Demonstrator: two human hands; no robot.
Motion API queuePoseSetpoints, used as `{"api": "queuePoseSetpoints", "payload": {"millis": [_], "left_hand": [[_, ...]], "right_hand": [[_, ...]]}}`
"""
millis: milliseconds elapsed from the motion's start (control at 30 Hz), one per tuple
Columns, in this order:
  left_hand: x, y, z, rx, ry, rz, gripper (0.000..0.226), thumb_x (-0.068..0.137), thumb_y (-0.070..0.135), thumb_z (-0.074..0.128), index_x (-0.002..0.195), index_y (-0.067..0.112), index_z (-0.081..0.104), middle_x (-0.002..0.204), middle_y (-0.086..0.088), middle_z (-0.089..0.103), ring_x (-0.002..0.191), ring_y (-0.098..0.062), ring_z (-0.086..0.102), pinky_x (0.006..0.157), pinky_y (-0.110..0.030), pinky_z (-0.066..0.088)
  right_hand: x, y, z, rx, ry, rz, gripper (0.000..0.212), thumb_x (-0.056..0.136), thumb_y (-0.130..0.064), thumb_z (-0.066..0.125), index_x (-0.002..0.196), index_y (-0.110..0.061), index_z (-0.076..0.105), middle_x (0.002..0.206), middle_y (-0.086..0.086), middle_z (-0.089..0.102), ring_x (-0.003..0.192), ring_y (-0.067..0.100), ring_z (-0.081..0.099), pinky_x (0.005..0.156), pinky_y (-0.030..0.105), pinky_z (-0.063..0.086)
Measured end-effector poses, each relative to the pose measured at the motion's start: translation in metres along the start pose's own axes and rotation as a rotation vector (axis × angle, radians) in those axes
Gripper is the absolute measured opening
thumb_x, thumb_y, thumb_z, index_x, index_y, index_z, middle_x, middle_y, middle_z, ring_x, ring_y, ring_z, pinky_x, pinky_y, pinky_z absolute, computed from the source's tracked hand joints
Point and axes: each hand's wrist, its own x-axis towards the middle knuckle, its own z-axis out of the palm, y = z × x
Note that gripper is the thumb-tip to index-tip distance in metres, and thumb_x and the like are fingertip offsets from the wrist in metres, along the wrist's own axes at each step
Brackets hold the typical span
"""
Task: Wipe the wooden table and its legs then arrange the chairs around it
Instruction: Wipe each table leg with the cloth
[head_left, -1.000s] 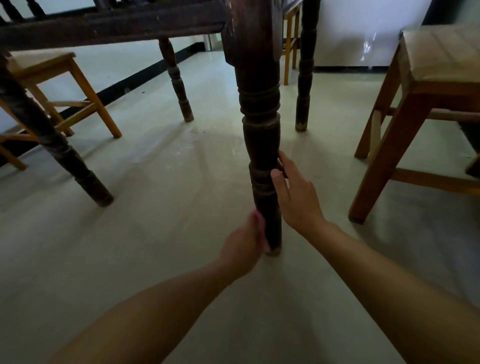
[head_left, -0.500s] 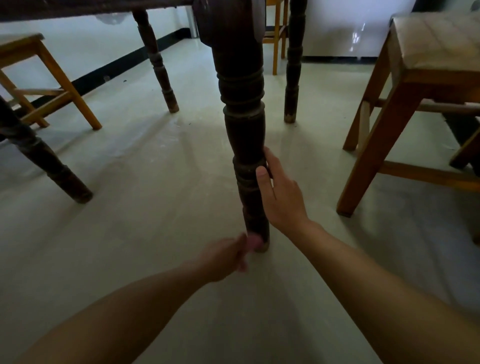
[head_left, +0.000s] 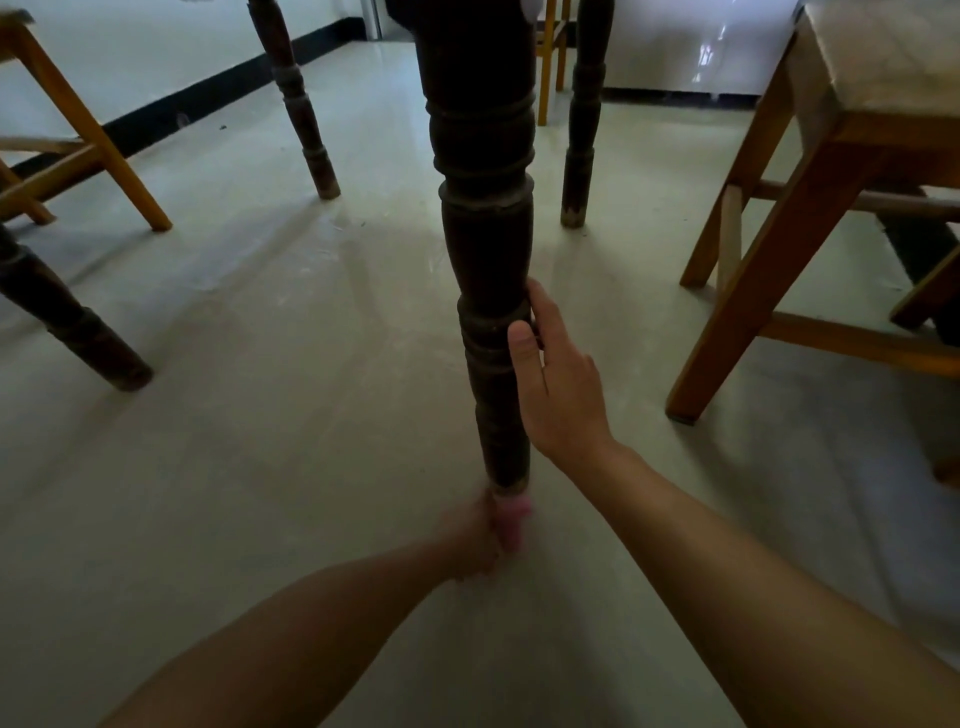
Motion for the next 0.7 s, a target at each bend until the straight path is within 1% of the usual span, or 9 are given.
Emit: {"api": "queuePoseSetpoints", "payload": {"millis": [67,167,233,300,400,467,567,600,700], "left_hand": [[0.006,0.002,-0.017,-0.162,0.228,-0.033,0.02,0.099,0.018,0.037,0.095,0.009,0.054,0.064,0.0,0.057,0.051,-0.013,0.047,0.037,-0.017,0.032],[0.023,-0.001,-0.03,-0.324,0.363,-0.11,0.056,0.1,0.028,0.018,0.066,0.008,0.058,0.049,-0.007,0.055,0.045,-0.02,0.043,0.04,-0.015,0.026],[0.02,0.004,-0.023,-0.315,0.357,-0.079,0.045,0.101,0.023,0.022,0.075,0.011,0.057,0.059,-0.009,0.054,0.047,-0.021,0.047,0.04,-0.015,0.029],[0.009,0.01,-0.016,-0.375,0.222,-0.08,0.024,0.097,0.012,0.036,0.085,0.017,0.056,0.065,-0.007,0.058,0.05,-0.02,0.057,0.039,-0.019,0.037],[0.0,0.004,-0.014,-0.453,-0.062,-0.119,0.03,0.099,0.012,0.039,0.078,0.014,0.06,0.05,0.003,0.059,0.043,-0.014,0.054,0.042,-0.026,0.04],[-0.003,-0.004,-0.022,-0.401,-0.024,-0.187,0.037,0.099,0.021,0.038,0.072,0.008,0.059,0.051,-0.002,0.056,0.044,-0.017,0.05,0.043,-0.025,0.036],[-0.011,-0.02,-0.037,-0.093,0.182,-0.089,0.003,0.092,0.014,0.053,0.092,0.012,0.051,0.07,-0.005,0.06,0.053,-0.016,0.06,0.048,-0.026,0.05],[-0.02,-0.021,-0.042,-0.036,0.226,-0.07,0.01,0.089,0.011,0.057,0.095,0.013,0.049,0.073,-0.005,0.061,0.055,-0.018,0.062,0.052,-0.028,0.053],[-0.056,-0.025,-0.051,-0.13,0.305,-0.066,0.016,0.085,0.01,0.061,0.095,0.014,0.05,0.069,-0.004,0.063,0.051,-0.013,0.063,0.051,-0.025,0.052]], "right_hand": [[0.0,0.001,0.003,0.001,0.029,-0.013,0.045,0.104,-0.044,0.027,0.148,-0.039,0.022,0.128,-0.01,0.058,0.105,0.009,0.058,0.085,0.034,0.052],[0.0,0.004,0.008,-0.008,0.069,-0.033,0.043,0.103,-0.044,0.027,0.145,-0.043,0.02,0.131,-0.005,0.059,0.106,0.014,0.062,0.084,0.038,0.055],[0.0,0.006,0.009,-0.006,0.08,-0.042,0.043,0.102,-0.045,0.026,0.144,-0.043,0.02,0.127,-0.004,0.061,0.1,0.015,0.064,0.08,0.038,0.056],[0.001,0.009,0.01,0.007,0.083,-0.046,0.044,0.102,-0.047,0.026,0.145,-0.042,0.021,0.122,-0.003,0.063,0.096,0.014,0.064,0.076,0.034,0.055],[0.003,0.009,0.011,0.024,0.094,-0.045,0.043,0.102,-0.046,0.026,0.144,-0.042,0.022,0.12,-0.002,0.064,0.095,0.016,0.064,0.073,0.028,0.05],[0.002,0.008,0.012,0.029,0.11,-0.03,0.042,0.102,-0.044,0.027,0.144,-0.04,0.023,0.124,-0.001,0.063,0.1,0.017,0.063,0.076,0.029,0.051],[0.0,0.003,0.007,0.016,0.093,0.056,0.046,0.104,-0.042,0.03,0.149,-0.034,0.027,0.138,-0.004,0.055,0.114,0.018,0.06,0.088,0.041,0.053],[-0.001,0.001,0.003,-0.005,0.072,0.091,0.047,0.104,-0.042,0.031,0.15,-0.033,0.027,0.139,-0.003,0.055,0.113,0.02,0.06,0.087,0.043,0.053],[-0.003,-0.012,-0.012,-0.08,-0.041,0.205,0.049,0.103,-0.045,0.03,0.15,-0.038,0.021,0.14,-0.001,0.053,0.106,0.029,0.063,0.083,0.052,0.054]]}}
